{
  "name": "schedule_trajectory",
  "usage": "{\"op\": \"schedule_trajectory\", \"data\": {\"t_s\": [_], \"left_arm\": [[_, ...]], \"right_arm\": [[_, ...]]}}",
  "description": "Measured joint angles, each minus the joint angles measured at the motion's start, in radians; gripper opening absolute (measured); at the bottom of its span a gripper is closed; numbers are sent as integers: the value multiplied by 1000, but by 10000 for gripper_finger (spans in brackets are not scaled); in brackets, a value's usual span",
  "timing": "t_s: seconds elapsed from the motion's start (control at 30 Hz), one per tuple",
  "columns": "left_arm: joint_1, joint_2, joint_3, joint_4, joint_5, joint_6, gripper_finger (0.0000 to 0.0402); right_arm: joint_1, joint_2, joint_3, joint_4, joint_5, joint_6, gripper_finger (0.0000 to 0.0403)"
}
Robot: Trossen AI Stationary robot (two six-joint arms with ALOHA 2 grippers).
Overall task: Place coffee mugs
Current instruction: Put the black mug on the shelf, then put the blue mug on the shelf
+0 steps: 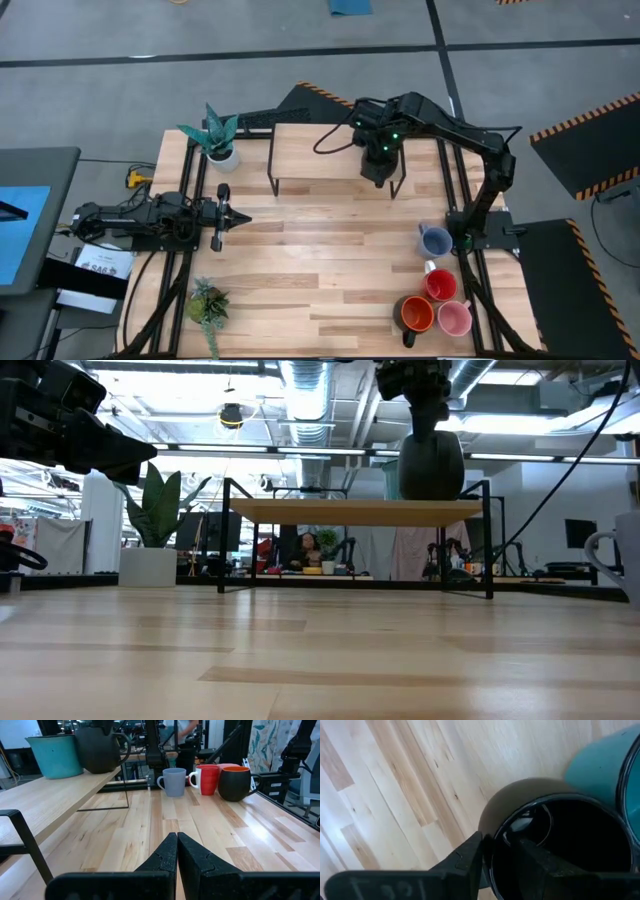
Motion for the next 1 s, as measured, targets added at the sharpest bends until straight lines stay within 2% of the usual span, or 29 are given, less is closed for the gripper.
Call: {"op": "schedule_trajectory", "data": {"t_s": [0.5,0.7,0.9,1.0], "left_arm": [[0,0,0,0,0,0,0],[0,0,0,0,0,0,0],[0,0,0,0,0,0,0],[0,0,0,0,0,0,0]], "right_arm": [[-19,0,0,5,0,-16,231],[-40,-2,53,-29,0,-20,237],[-35,-2,162,-33,-2,-17,237],[-10,-2,208,-32,-35,-12,237]]}}
